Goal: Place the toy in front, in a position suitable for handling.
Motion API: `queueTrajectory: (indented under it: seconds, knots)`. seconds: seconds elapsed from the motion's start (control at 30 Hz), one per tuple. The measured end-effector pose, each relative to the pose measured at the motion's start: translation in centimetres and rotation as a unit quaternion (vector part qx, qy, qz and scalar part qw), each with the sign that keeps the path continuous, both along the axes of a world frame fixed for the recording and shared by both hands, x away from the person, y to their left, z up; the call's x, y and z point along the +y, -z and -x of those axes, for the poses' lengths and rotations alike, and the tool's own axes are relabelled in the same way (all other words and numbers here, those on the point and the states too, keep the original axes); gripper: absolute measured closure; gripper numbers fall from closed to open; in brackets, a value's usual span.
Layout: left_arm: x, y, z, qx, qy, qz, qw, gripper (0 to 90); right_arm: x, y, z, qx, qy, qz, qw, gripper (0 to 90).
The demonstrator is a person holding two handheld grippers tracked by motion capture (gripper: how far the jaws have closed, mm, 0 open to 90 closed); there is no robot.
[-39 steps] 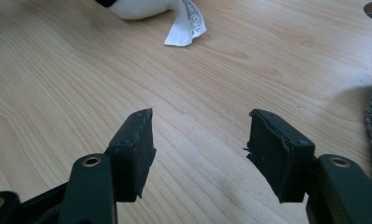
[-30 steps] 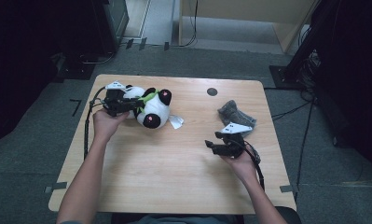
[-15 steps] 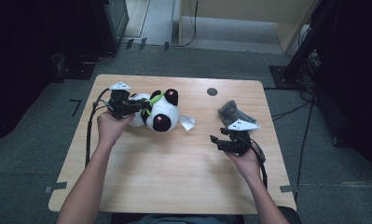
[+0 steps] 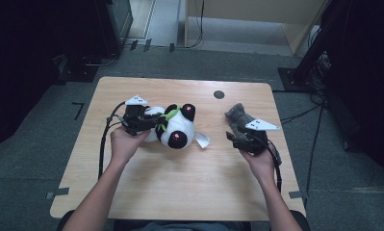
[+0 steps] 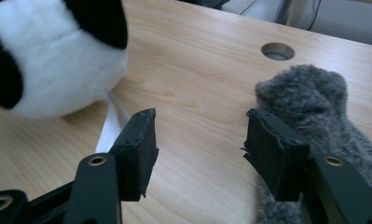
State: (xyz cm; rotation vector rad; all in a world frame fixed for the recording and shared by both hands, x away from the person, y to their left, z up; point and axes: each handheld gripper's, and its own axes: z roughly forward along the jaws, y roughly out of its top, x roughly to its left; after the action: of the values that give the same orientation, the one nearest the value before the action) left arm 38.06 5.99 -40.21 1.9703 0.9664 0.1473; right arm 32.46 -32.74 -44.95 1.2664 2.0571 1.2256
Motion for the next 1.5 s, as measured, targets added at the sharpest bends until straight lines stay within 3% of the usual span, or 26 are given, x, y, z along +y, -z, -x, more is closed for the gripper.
queueTrajectory:
  seconds: [0.17,0.37,0.5,0.63,0.73,0.87,1.0,1.27,1.37,1.5]
  knots:
    - [-1.1,0.0,1.5,0.005,0.000,0.000,1.0000,77.5,-0.6,-0.5,-1.1,0.004,0.014,0.000,0.9999,45.5]
    - [-2.6,0.4,2.2,0.005,0.004,0.003,1.0000,77.5,-0.9,-1.0,-2.6,-0.002,0.030,0.024,0.9993,48.8]
    - [-3.8,0.7,2.5,0.007,0.009,0.006,0.9999,77.4,-1.9,-0.9,-4.0,0.005,0.048,0.014,0.9987,49.3]
    - [-4.6,0.8,3.0,0.002,0.013,0.013,0.9998,77.3,-3.1,0.2,-5.1,0.007,0.073,0.011,0.9973,49.6]
    - [-5.2,1.2,3.2,0.002,0.020,0.006,0.9998,77.1,-4.0,1.5,-5.8,0.026,0.081,0.018,0.9962,49.7]
    - [-5.3,1.6,3.7,-0.011,0.016,0.003,0.9998,76.1,-4.4,2.7,-6.2,0.045,0.079,0.030,0.9954,49.2]
    - [-5.2,1.7,3.9,-0.018,0.018,0.001,0.9997,73.6,-4.3,3.5,-6.8,0.047,0.078,0.043,0.9949,49.5]
    - [-5.0,1.6,4.2,-0.052,0.022,0.003,0.9984,60.7,-4.3,4.6,-7.8,0.070,0.077,0.049,0.9934,50.7]
    - [-4.9,1.6,4.1,-0.047,0.028,0.002,0.9985,53.9,-4.2,4.9,-8.1,0.070,0.080,0.058,0.9926,52.5]
    - [-4.7,1.5,4.0,-0.054,0.033,0.003,0.9980,46.3,-4.4,5.2,-8.8,0.088,0.080,0.042,0.9920,55.1]
